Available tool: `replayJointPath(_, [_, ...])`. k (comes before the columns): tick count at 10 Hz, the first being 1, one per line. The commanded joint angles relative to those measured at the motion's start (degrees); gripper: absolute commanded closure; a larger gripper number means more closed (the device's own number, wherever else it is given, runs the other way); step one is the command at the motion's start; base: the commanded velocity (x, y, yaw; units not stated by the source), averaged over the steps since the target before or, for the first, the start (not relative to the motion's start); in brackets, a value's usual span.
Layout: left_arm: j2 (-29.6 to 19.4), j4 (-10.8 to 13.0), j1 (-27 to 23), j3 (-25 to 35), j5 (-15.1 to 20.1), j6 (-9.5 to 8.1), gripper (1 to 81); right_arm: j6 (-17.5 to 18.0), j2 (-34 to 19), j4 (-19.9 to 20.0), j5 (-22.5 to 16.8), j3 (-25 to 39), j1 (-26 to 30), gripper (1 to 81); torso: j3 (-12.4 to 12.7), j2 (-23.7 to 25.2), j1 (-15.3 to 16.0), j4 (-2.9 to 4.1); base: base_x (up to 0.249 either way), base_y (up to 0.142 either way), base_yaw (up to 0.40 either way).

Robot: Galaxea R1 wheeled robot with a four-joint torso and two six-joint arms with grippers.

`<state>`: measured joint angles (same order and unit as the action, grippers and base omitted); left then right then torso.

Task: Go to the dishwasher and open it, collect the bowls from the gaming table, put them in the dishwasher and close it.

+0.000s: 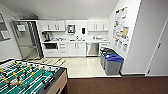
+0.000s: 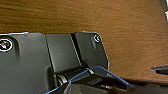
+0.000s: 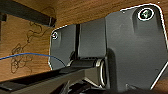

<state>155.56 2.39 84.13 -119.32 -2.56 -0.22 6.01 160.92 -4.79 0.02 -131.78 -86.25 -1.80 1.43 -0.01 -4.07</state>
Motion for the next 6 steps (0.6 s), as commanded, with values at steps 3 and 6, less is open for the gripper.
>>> replayJointPath(3, [-0.6, 0.7, -3.2, 1.9, 2.9, 0.04, 1.0, 0.1, -0.6, -0.4, -2.9, 0.6, 3.1, 1.0, 0.0, 0.0, 0.0, 0.0, 0.114, 0.0, 0.0])
replayJointPath(6, [-0.6, 0.7, -3.1, 2.0, 2.9, 0.13, 1.0, 0.1, -0.6, -0.5, -2.8, 0.6, 3.1, 1.0, 0.0, 0.0, 0.0, 0.0, 0.119, 0.0, 0.0])
